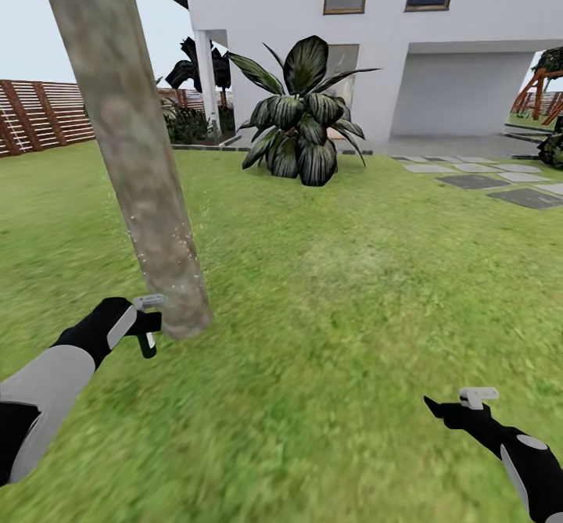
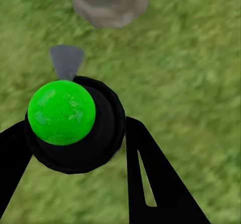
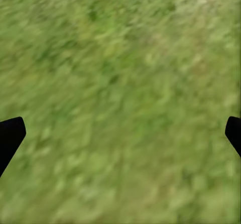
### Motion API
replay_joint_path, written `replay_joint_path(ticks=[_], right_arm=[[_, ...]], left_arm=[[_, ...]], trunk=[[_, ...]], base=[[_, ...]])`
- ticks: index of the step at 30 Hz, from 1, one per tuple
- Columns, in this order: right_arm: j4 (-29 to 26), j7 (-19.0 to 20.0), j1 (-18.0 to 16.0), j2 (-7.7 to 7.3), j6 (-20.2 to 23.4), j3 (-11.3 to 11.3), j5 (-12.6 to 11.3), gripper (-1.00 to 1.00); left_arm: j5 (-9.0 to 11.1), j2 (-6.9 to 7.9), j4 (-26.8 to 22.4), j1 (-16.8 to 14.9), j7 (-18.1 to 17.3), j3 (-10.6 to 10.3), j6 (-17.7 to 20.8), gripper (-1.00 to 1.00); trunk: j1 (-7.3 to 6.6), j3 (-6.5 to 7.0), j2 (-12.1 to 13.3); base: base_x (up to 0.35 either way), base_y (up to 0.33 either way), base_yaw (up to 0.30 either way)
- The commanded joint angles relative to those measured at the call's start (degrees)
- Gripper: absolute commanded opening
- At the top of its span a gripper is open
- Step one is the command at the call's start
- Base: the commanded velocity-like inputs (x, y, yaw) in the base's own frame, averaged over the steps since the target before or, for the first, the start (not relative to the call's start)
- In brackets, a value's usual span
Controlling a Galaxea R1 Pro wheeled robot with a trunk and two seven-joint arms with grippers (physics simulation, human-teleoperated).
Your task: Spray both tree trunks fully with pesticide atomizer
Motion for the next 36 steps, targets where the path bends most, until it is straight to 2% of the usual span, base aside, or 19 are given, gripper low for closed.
replay_joint_path(ticks=[1, 5, 11, 17, 22, 24, 26, 27, 29, 30, 34, 36], right_arm=[[-0.1, 0.5, 0.0, 0.06, 0.3, -0.4, 0.5, 1.0], [-0.1, 0.5, 0.0, 0.06, 0.2, -0.4, 0.5, 1.0], [-0.1, 0.5, 0.0, 0.06, 0.2, -0.4, 0.5, 1.0], [-0.1, 0.5, 0.0, 0.06, 0.2, -0.4, 0.5, 1.0], [-0.1, 0.5, 0.0, 0.06, 0.2, -0.4, 0.5, 1.0], [-0.1, 0.5, 0.0, 0.06, 0.2, -0.4, 0.5, 1.0], [-0.2, 0.5, 0.0, 0.06, 0.3, -0.4, 0.5, 1.0], [-0.2, 0.5, 0.0, 0.06, 0.3, -0.4, 0.5, 1.0], [-0.2, 0.5, 0.0, 0.06, 0.3, -0.4, 0.5, 1.0], [-0.2, 0.5, 0.0, 0.06, 0.3, -0.4, 0.5, 1.0], [-0.3, 0.5, 0.0, 0.0, 0.3, -0.4, 0.5, 1.0], [-0.3, 0.5, 0.0, -0.02, 0.3, -0.4, 0.5, 1.0]], left_arm=[[0.6, 0.08, -0.1, 0.0, 0.4, -0.4, 0.2, -1.0], [0.8, 0.04, -0.2, 0.0, 0.3, -0.3, 0.3, -1.0], [1.0, -0.03, 0.1, 0.0, -0.1, -0.2, 0.3, -1.0], [0.9, 0.22, 0.4, 0.0, -3.5, -0.1, 0.4, -1.0], [0.9, 0.27, -0.1, 0.0, -3.8, -0.1, 0.4, -1.0], [0.9, 0.13, -0.3, -0.1, -3.8, -0.4, 1.7, -1.0], [0.9, 0.12, -0.5, -0.8, -3.8, -0.4, 5.2, -1.0], [0.9, 0.21, -1.0, -1.9, -3.8, -0.4, 7.9, -1.0], [0.7, 0.43, -3.7, -6.6, -3.8, -0.4, 14.5, -1.0], [0.6, 0.61, -4.7, -9.0, -3.8, -0.3, 16.7, -1.0], [0.2, 0.99, -4.9, -19.7, -3.5, 2.0, 19.2, -1.0], [0.2, 0.99, -4.8, -22.6, -3.5, 2.3, 19.5, -1.0]], trunk=[[-0.01, -0.05, 0.0], [-0.01, -0.05, 0.0], [-0.01, -0.05, 0.0], [-0.01, -0.05, 0.0], [-0.01, -0.05, 0.0], [-0.01, -0.05, 0.0], [-0.01, -0.05, 0.0], [-0.01, -0.05, 0.0], [-0.01, -0.05, 0.0], [-0.01, -0.05, 0.0], [-0.01, -0.05, 0.0], [-0.01, -0.05, 0.0]], base=[[0.003, -0.009, 0.0], [0.001, -0.037, 0.0], [0.0, -0.24, 0.103], [0.0, -0.226, 0.223], [0.053, -0.019, 0.019], [0.196, -0.001, 0.002], [0.054, 0.0, 0.0], [0.019, 0.0, 0.0], [0.007, 0.0, 0.0], [0.002, 0.0, 0.0], [0.0, 0.0, 0.0], [0.0, 0.0, 0.0]])
